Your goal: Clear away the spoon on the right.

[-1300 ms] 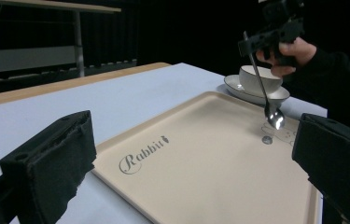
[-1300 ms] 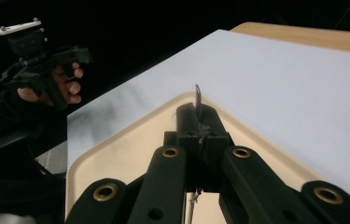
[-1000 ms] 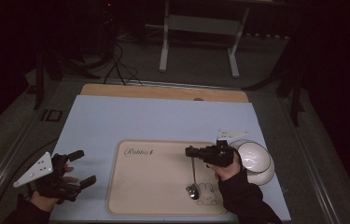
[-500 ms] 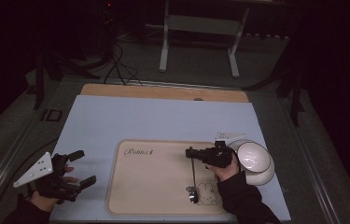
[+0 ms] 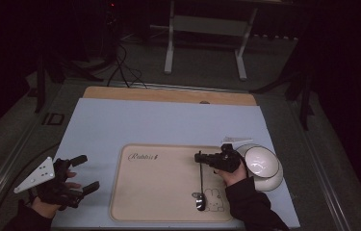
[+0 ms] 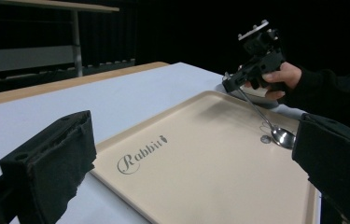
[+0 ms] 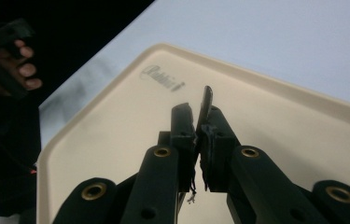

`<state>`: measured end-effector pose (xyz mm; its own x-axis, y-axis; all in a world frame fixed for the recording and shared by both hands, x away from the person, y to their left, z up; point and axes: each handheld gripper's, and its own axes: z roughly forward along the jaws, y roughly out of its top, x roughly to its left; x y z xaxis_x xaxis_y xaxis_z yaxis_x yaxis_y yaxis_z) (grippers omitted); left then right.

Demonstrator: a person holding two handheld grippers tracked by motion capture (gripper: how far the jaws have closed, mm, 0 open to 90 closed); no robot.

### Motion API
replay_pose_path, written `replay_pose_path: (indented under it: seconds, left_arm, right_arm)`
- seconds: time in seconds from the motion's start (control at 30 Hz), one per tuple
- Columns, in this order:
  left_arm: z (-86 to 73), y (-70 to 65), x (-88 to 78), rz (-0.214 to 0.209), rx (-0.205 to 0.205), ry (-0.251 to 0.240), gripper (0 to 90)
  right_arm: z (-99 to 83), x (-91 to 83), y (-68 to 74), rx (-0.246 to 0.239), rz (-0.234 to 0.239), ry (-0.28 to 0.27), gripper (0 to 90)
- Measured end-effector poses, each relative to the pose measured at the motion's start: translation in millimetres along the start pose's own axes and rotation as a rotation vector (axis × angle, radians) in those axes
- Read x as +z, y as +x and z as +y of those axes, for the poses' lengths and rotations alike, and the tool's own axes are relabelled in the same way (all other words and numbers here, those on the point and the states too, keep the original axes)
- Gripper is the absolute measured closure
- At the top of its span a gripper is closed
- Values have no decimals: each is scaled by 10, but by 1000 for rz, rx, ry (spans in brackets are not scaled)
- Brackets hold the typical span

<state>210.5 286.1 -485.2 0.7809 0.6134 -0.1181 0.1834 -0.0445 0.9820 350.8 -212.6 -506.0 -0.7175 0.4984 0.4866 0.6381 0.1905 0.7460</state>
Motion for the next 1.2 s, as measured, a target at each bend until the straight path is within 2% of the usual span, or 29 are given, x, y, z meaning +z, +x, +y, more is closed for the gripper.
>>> replay_pose_path:
  seconds: [0.13,0.6,0.67,0.77,0.8,1.07,1.2]
  left_arm:
    - [0,-2,2,0,0,2,0]
    - [1,-5,2,-4,1,3,0]
    - [1,-6,2,-4,2,3,0]
    - [1,-6,4,-5,1,4,0]
    - [1,-7,5,-6,1,5,0]
    - [0,-8,3,-6,1,5,0]
    - [0,-9,4,-8,1,6,0]
  right_arm:
    - [-27,29,-78,66,-29,30,830]
    - [-64,73,-173,147,-145,70,767]
    - [-70,72,-182,147,-176,78,750]
    - [-67,76,-180,141,-187,84,732]
    - [-58,92,-174,120,-214,100,718]
    - [-75,122,-190,128,-247,120,690]
    - [-74,135,-189,116,-260,132,660]
